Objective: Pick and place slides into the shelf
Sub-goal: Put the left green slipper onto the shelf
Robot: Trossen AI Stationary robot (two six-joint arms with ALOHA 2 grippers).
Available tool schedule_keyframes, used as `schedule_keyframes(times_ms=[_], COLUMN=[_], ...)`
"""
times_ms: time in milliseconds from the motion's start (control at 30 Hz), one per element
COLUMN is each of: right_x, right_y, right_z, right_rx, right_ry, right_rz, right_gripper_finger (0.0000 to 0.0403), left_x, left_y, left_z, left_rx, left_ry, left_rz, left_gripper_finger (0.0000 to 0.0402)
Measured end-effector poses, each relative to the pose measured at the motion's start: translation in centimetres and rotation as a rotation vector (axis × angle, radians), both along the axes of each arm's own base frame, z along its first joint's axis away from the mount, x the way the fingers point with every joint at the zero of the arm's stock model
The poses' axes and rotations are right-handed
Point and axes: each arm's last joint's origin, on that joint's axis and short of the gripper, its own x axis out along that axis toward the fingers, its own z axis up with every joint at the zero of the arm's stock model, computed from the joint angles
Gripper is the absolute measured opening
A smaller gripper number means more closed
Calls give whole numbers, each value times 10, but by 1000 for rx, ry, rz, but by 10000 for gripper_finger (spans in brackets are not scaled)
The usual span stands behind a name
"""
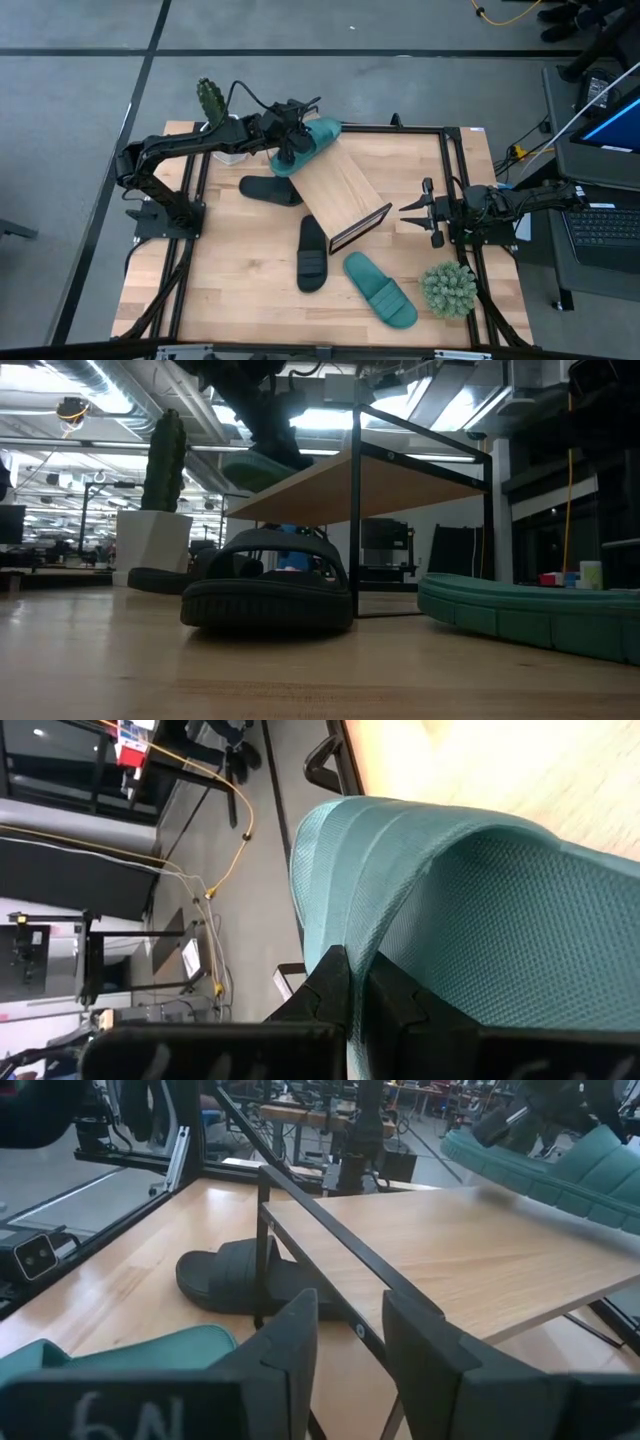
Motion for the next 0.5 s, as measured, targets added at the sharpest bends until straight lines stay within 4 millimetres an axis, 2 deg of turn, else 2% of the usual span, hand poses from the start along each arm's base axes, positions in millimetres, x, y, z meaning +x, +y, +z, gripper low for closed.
schedule_keyframes(times_ms=[500], right_x=[0], right_y=[0], right_z=[0], right_rx=[6], right_ry=[-2], right_rz=[-1], right_gripper_finger=[117], left_x=[-11], left_y=[22], left_z=[0], left_rx=[9], left_ry=[28], left_rz=[-71], left_gripper_finger=[2])
